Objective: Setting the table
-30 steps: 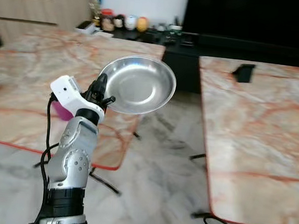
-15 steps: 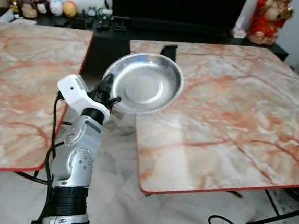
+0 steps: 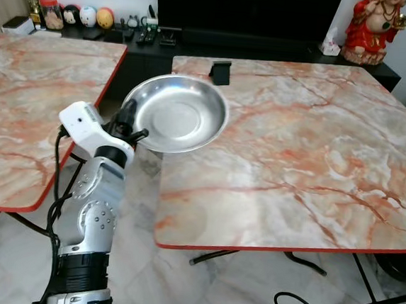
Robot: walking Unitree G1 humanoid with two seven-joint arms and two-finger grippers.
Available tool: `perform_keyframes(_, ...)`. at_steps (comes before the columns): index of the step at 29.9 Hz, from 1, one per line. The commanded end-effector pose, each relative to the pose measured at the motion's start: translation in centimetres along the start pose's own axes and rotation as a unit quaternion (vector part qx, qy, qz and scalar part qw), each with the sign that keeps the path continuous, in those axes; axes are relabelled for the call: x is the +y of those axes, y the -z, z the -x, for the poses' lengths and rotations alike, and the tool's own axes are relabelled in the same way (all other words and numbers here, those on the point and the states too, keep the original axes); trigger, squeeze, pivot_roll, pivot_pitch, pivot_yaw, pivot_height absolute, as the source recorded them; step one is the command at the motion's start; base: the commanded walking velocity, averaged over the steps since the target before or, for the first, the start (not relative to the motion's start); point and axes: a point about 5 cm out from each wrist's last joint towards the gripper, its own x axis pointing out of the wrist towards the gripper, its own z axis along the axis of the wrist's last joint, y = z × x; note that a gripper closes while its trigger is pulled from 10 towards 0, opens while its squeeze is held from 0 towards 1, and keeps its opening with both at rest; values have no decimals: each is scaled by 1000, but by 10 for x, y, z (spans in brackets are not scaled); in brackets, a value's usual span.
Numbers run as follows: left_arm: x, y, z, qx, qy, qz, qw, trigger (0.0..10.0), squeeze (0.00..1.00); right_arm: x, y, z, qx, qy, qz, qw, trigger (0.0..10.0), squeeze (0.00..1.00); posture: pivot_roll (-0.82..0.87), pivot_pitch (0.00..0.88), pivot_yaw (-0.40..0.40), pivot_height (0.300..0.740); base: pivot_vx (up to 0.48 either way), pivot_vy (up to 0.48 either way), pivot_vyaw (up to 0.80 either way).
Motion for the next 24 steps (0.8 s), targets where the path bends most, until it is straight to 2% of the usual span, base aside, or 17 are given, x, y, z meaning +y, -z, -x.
perform_keyframes(1,-6,-5,-2,-9,14,-6,1000,10000,0,-2,-3,0,-9,6,7,1000,10000,0,10,11,-32,740,0,-304,800)
perform_keyframes(4,-7,-4,-2,-7,16,-8,1000,10000,0,-2,-2,0,-5,5,1,1000,10000,0,9,4,-31,740,0,-303,723)
perform_keyframes(24,-5,2,-2,2,24,-15,1000,10000,0,-2,1,1,-1,4,1,1000,10000,0,8,0,-29,740,0,-304,0)
